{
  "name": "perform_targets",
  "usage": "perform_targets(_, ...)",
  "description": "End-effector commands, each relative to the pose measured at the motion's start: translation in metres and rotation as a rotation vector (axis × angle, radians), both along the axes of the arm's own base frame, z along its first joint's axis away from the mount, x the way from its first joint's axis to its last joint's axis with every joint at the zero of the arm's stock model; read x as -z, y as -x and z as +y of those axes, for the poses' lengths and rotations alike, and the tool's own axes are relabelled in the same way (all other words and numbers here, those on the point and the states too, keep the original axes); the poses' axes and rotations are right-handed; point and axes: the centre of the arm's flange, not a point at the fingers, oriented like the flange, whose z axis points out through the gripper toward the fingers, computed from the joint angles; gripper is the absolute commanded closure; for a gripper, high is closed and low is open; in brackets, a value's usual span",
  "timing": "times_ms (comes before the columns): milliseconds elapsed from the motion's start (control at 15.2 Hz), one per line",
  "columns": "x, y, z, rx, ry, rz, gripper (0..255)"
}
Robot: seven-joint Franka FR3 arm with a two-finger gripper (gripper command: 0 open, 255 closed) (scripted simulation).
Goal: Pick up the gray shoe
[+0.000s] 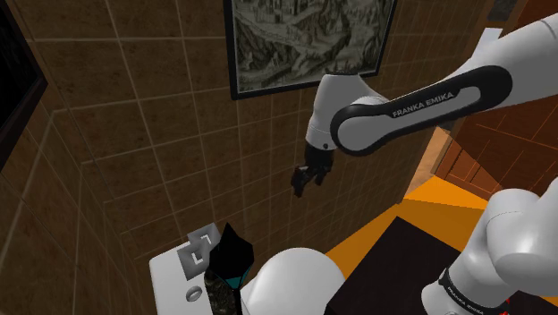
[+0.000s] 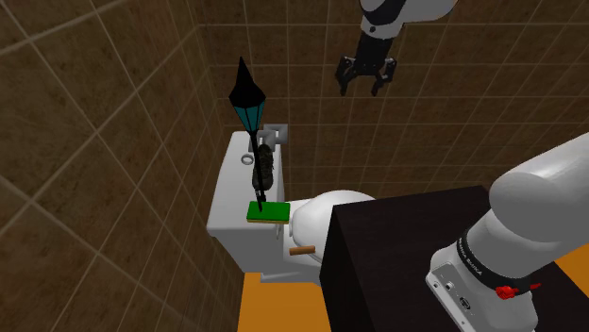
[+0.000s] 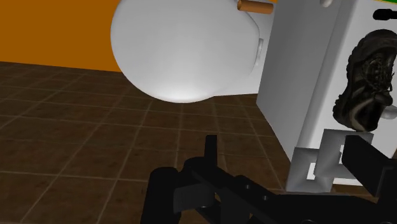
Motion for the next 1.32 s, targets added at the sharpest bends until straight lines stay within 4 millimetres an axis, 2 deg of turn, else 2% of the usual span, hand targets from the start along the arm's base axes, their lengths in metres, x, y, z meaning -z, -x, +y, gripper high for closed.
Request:
perform_targets(0, 0.016, -0.005, 0.019, -0.006, -0.013, 0.005, 0)
perform_targets(1254, 0.181, -0.071, 0.184, -0.069, -0.126, 0.062, 0)
